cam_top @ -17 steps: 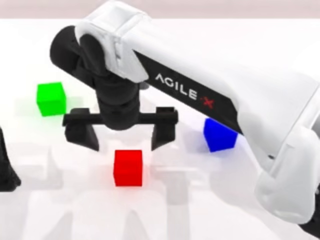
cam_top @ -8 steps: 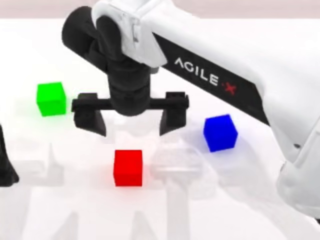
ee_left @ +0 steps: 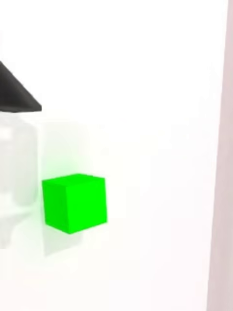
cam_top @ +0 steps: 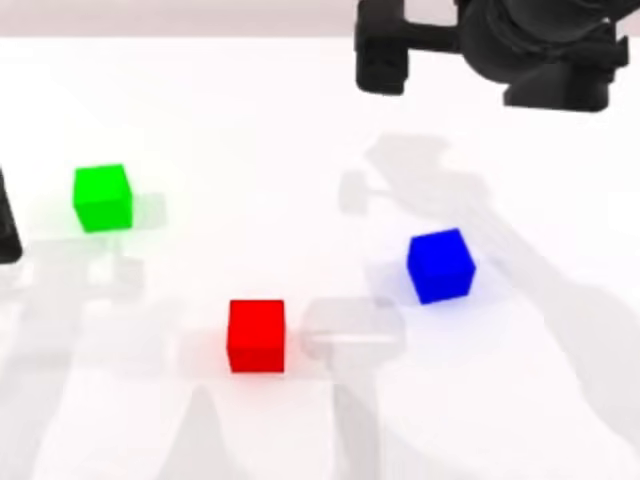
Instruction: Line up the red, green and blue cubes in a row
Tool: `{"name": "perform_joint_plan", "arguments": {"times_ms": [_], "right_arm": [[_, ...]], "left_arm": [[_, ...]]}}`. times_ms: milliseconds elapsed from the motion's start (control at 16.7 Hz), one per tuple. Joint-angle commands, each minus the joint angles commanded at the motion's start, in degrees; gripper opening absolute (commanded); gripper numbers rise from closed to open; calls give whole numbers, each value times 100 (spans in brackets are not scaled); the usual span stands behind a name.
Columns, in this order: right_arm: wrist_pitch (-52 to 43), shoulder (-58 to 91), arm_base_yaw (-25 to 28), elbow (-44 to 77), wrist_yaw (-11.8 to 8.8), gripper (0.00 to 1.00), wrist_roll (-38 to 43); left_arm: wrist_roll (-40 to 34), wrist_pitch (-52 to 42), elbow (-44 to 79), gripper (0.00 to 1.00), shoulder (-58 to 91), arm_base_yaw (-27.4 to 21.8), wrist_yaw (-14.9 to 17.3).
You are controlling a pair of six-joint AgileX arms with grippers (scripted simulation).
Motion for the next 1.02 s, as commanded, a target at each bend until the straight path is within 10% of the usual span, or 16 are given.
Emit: {"name": "perform_joint_plan", "arguments": {"times_ms": [420, 1020], "right_arm": [[2578, -4862, -1672, -4686, 74, 100, -1697], [5840, -9342, -3307, -9765, -645, 100, -3244]], "left_arm": [[-386, -2402, 3783, 100, 4250, -114, -30], [-798, -4998, 8013, 100, 8988, -280, -29]]}}
